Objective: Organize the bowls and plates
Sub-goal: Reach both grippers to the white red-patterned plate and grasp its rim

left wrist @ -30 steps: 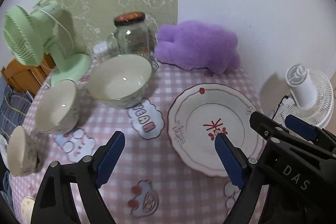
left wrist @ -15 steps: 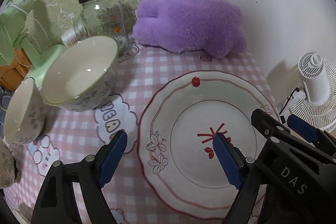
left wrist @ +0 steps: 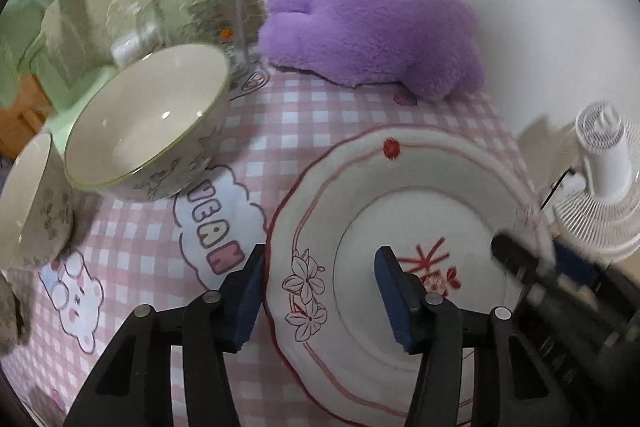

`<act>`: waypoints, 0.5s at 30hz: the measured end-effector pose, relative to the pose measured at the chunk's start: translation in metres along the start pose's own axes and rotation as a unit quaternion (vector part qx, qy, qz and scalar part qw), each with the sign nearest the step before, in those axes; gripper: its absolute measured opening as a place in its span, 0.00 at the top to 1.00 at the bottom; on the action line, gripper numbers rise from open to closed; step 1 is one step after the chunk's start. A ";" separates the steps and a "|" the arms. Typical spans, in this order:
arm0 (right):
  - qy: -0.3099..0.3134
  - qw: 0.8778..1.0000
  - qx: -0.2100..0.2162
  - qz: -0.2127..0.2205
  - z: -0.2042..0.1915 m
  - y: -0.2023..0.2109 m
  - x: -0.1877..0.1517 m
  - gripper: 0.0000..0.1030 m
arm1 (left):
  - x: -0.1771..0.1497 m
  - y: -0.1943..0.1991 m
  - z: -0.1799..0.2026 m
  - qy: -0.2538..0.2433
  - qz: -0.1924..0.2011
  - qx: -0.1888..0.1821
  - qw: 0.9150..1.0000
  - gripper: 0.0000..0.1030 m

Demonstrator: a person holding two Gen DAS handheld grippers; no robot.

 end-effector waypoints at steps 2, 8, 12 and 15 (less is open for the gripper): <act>0.007 1.000 0.003 -0.010 -0.004 0.002 -0.010 0.53 | -0.001 0.003 -0.005 0.004 0.001 -0.003 1.000 0.48; 0.003 0.999 0.014 -0.032 -0.011 0.011 -0.032 0.53 | -0.026 0.008 -0.012 -0.038 -0.009 0.017 0.999 0.48; 0.009 0.999 0.015 -0.040 -0.021 0.016 -0.048 0.53 | -0.043 0.013 -0.022 -0.039 -0.020 0.026 0.999 0.48; 0.015 0.999 0.015 -0.047 -0.029 0.020 -0.059 0.53 | -0.057 0.019 -0.031 -0.036 -0.028 0.026 0.999 0.48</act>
Point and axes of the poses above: each gripper's, at about its wrist camera, not at the fingertips, and y roughly against the way its jaws point, z to its right, x to its top, the point moved 10 cm from there along -y, roughly the way its jaws point, and after that the axes turned 11 degrees about -z, right-handed, at the moved point
